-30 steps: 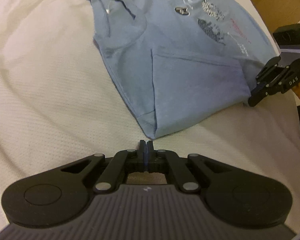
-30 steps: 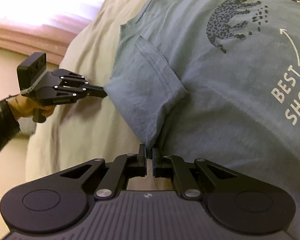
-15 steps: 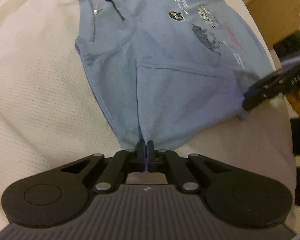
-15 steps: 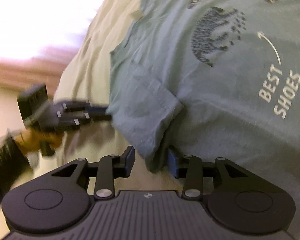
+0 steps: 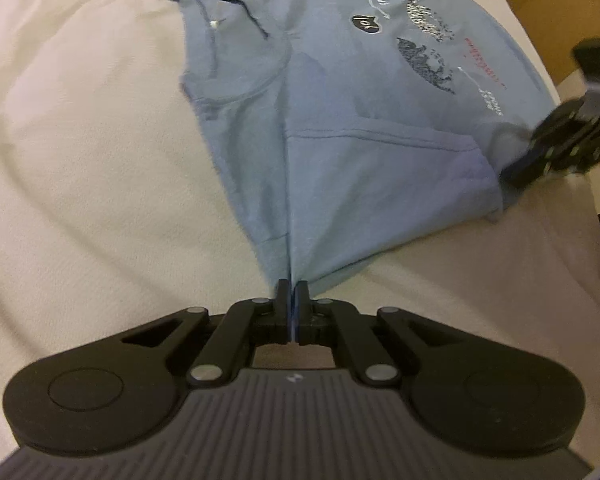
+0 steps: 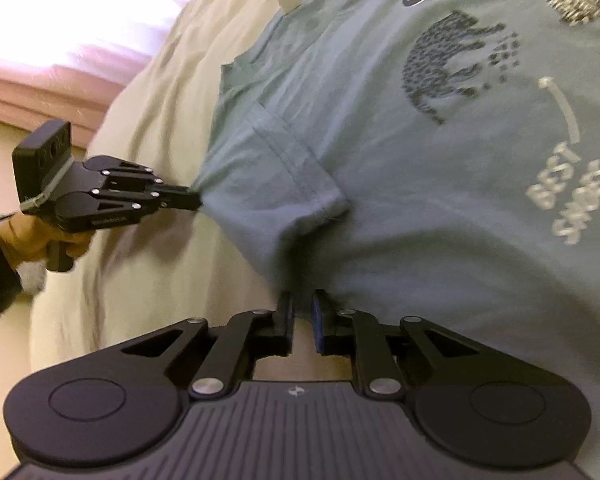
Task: Fold clothes
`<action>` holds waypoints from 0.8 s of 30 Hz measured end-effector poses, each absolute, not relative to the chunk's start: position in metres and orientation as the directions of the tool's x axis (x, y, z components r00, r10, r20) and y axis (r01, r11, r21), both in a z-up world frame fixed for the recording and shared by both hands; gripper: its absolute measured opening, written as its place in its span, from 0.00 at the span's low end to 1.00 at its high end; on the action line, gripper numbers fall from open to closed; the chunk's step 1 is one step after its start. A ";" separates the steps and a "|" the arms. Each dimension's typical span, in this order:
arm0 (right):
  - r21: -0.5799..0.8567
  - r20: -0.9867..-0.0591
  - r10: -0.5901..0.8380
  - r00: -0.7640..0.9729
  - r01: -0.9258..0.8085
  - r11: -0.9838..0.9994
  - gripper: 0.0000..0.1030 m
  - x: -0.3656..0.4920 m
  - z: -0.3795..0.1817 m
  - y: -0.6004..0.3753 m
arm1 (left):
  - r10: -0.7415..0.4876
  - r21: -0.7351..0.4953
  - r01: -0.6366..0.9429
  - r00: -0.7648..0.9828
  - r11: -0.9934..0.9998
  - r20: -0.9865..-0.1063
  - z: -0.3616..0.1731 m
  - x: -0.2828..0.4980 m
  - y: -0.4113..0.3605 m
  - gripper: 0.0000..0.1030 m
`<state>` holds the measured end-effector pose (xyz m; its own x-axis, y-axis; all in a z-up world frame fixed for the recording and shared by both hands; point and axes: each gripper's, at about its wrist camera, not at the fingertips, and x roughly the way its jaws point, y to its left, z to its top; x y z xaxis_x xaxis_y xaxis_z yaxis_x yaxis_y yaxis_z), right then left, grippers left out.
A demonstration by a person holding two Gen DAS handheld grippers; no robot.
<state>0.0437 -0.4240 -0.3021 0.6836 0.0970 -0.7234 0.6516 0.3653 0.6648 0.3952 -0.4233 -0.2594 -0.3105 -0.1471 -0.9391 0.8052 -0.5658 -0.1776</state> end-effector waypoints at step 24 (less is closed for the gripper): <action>0.407 -0.830 0.067 0.553 0.520 0.751 0.22 0.060 -0.277 -0.399 | -0.398 0.069 0.939 -0.076 -0.337 -0.914 -0.242 0.375 -0.391 0.05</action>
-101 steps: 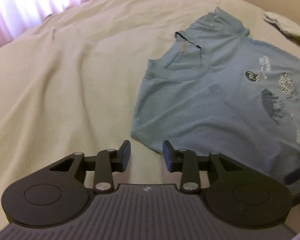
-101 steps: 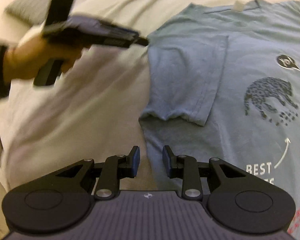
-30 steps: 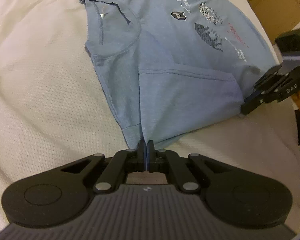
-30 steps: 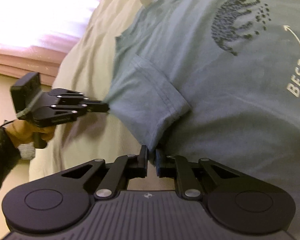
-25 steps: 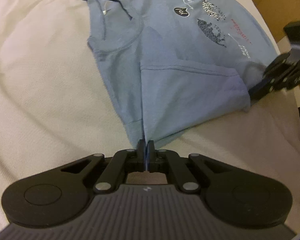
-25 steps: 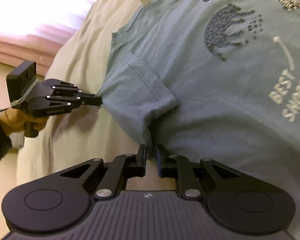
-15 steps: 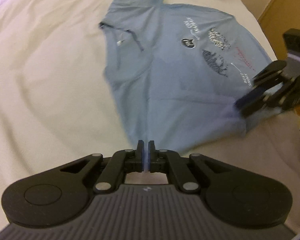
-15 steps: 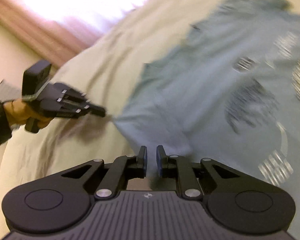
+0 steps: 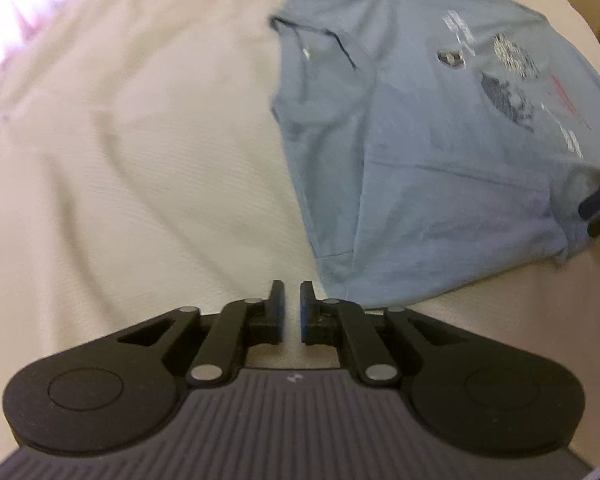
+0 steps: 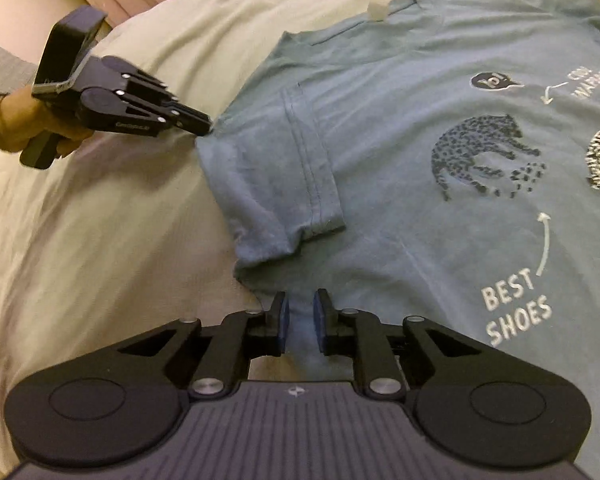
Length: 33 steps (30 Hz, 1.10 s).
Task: Fold clothes
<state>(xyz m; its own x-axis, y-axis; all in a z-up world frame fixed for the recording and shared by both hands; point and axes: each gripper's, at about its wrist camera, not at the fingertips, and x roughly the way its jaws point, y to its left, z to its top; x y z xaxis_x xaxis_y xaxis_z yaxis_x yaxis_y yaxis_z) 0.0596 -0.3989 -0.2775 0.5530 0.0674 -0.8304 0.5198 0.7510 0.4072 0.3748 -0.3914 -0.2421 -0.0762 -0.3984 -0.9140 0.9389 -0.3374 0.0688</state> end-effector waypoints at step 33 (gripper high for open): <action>0.409 -0.826 0.230 0.514 0.267 0.873 0.43 -0.033 -0.247 -0.547 | -0.304 0.211 0.976 0.216 0.050 -0.928 -0.263 0.166 -0.350 0.22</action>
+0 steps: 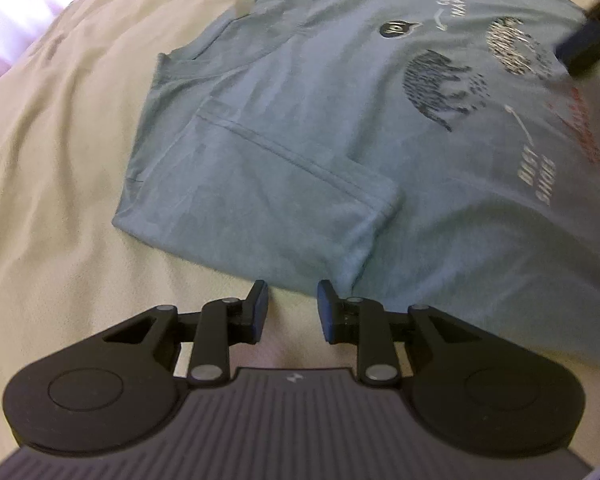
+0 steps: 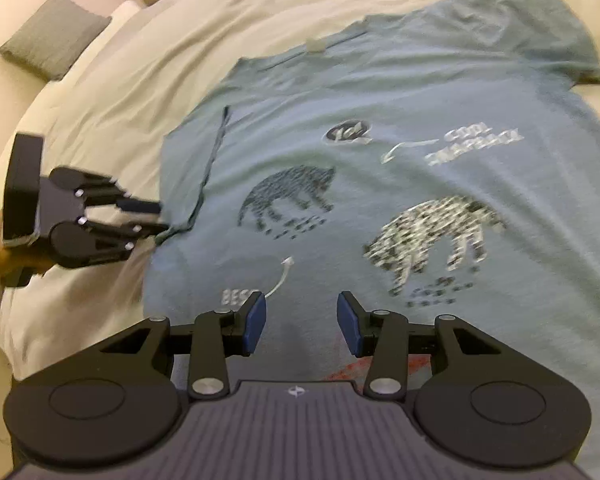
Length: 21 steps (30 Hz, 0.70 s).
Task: Fold clothes
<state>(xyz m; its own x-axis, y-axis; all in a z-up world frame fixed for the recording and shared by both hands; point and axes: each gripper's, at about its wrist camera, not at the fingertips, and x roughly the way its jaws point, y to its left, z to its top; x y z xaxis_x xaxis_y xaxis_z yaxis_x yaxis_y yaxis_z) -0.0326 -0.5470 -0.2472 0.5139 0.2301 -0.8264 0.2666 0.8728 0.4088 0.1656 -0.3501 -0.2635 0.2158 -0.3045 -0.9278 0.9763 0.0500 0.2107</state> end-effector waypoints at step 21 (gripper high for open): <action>0.174 -0.801 -0.094 0.591 0.381 0.908 0.56 0.013 -0.203 -0.761 | -0.608 0.210 0.975 0.121 -0.076 -0.785 -0.179 0.118 -0.631 0.48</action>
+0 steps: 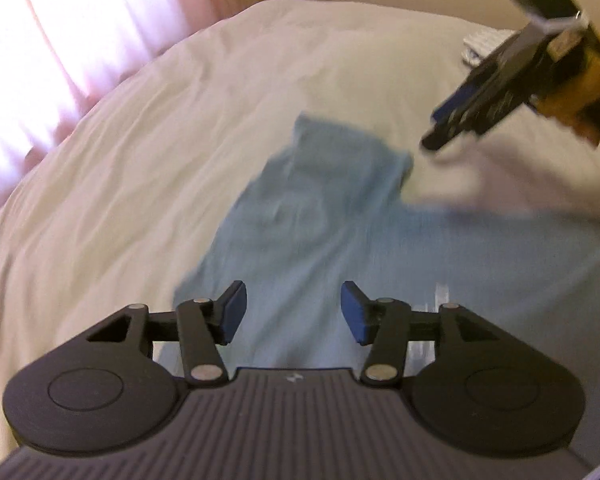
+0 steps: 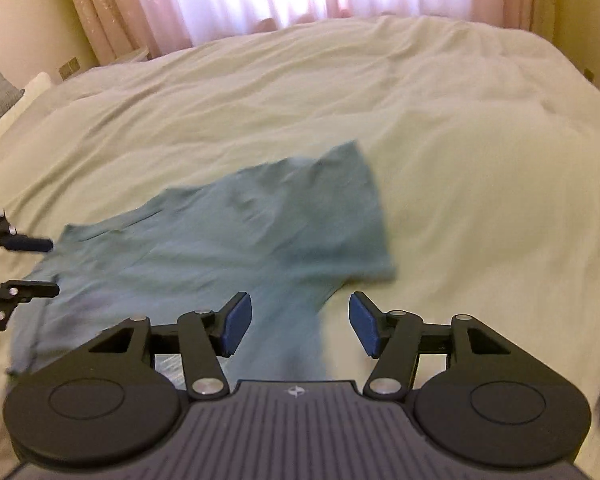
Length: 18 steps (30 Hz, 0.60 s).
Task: Fold clothes
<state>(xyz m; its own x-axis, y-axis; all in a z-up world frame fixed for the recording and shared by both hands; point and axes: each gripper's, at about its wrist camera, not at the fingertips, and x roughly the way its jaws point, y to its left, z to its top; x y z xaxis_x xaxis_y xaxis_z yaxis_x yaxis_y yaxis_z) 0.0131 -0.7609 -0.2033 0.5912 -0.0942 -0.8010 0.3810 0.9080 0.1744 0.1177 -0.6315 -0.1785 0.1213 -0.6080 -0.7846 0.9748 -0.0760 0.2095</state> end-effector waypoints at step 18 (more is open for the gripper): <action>0.608 -0.710 0.123 0.693 0.515 0.605 0.55 0.014 -0.310 -0.862 | -0.440 0.088 0.908 -0.113 -0.410 -0.891 -0.235 0.141 -0.854 0.35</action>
